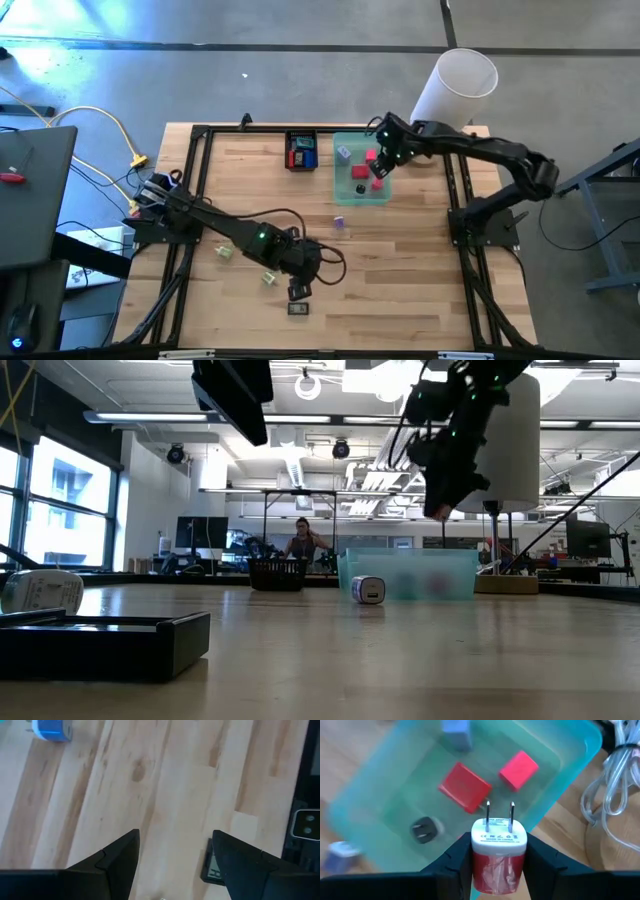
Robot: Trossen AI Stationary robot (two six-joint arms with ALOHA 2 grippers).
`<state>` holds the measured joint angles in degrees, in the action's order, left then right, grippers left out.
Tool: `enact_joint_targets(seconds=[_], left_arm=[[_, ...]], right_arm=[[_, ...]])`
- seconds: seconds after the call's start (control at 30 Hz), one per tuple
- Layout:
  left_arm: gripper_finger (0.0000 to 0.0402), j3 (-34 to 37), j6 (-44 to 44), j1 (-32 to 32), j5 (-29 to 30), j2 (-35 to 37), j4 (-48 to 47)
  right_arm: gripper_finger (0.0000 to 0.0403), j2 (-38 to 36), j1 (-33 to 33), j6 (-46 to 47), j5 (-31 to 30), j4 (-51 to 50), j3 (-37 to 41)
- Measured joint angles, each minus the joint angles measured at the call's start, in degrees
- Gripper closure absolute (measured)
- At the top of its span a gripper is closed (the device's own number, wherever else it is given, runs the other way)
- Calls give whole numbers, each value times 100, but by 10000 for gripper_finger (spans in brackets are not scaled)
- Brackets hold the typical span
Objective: Pick & Place Office items
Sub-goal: Put the pink charger adapter into the blue bin
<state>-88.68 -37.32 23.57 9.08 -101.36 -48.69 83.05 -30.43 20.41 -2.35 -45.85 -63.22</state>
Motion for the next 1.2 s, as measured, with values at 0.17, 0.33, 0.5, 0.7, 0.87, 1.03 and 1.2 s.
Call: enact_joint_targets(seconds=[0.17, 0.33, 0.5, 0.7, 0.87, 1.03, 1.2], left_arm=[[160, 0, 322, -96, -2, 0, -126], [160, 0, 456, -203, -7, 0, -122], [160, 0, 459, -362, -5, 0, -122], [160, 0, 456, -544, -4, 0, -122], [160, 0, 456, -622, -6, 0, -118], [160, 0, 456, -628, -4, 0, -116], [160, 0, 456, -628, -6, 0, -111]], right_arm=[[282, 547, -376, -309, 148, 112, -37], [282, 975, -641, -551, 149, -73, -496], [282, 1308, -689, -659, 180, -359, -937], [282, 1751, -837, -547, 217, -616, -1117], [282, 2060, -923, -568, 106, -550, -1121], [282, 2193, -950, -571, -46, -432, -1123], [282, 2263, -947, -569, -171, -330, -1123]])
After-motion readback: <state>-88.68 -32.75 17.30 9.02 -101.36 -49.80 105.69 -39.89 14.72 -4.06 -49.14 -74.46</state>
